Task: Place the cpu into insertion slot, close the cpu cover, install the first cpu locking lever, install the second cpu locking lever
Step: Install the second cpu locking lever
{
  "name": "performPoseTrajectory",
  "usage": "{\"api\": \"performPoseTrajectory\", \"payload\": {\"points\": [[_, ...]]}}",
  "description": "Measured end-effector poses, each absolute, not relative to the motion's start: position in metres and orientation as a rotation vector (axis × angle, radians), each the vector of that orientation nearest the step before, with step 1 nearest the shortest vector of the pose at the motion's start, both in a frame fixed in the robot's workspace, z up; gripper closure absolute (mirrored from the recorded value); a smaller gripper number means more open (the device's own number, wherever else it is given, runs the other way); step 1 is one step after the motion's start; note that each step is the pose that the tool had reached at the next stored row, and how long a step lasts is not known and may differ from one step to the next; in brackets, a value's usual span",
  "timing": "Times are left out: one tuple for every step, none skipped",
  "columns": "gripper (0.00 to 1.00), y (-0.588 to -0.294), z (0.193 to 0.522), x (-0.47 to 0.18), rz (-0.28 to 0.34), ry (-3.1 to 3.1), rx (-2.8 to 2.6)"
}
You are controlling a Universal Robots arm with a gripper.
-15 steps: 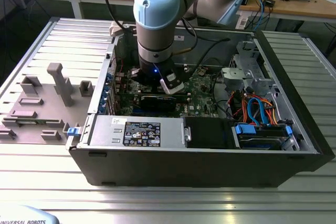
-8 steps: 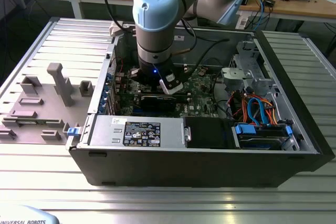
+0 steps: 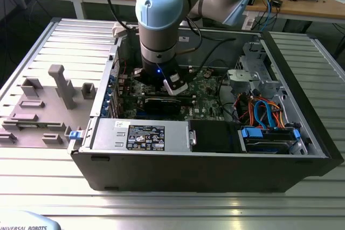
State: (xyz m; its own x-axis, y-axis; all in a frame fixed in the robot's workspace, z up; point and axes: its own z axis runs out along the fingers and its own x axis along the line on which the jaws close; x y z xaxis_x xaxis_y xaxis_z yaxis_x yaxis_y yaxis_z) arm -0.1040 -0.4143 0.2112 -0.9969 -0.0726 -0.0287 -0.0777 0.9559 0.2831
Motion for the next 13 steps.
{"api": "performPoseTrajectory", "payload": {"points": [[0.89,-0.414,0.216,-0.104,0.448,3.089,-0.119],[0.89,-0.414,0.221,-0.104,0.448,3.089,-0.119],[0.89,-0.414,0.224,-0.104,0.448,3.089,-0.119],[0.89,-0.414,0.23,-0.104,0.448,3.089,-0.119],[0.89,-0.414,0.235,-0.104,0.448,3.089,-0.119],[0.89,-0.414,0.235,-0.104,0.449,3.089,-0.119],[0.89,-0.414,0.236,-0.104,0.448,3.089,-0.119],[0.89,-0.414,0.236,-0.104,0.448,3.089,-0.119],[0.89,-0.414,0.236,-0.104,0.448,3.089,-0.119],[0.89,-0.414,0.237,-0.104,0.448,3.089,-0.119],[0.89,-0.414,0.237,-0.104,0.448,3.089,-0.119],[0.89,-0.414,0.237,-0.104,0.448,3.089,-0.119],[0.89,-0.414,0.237,-0.104,0.448,3.089,-0.119]]}}
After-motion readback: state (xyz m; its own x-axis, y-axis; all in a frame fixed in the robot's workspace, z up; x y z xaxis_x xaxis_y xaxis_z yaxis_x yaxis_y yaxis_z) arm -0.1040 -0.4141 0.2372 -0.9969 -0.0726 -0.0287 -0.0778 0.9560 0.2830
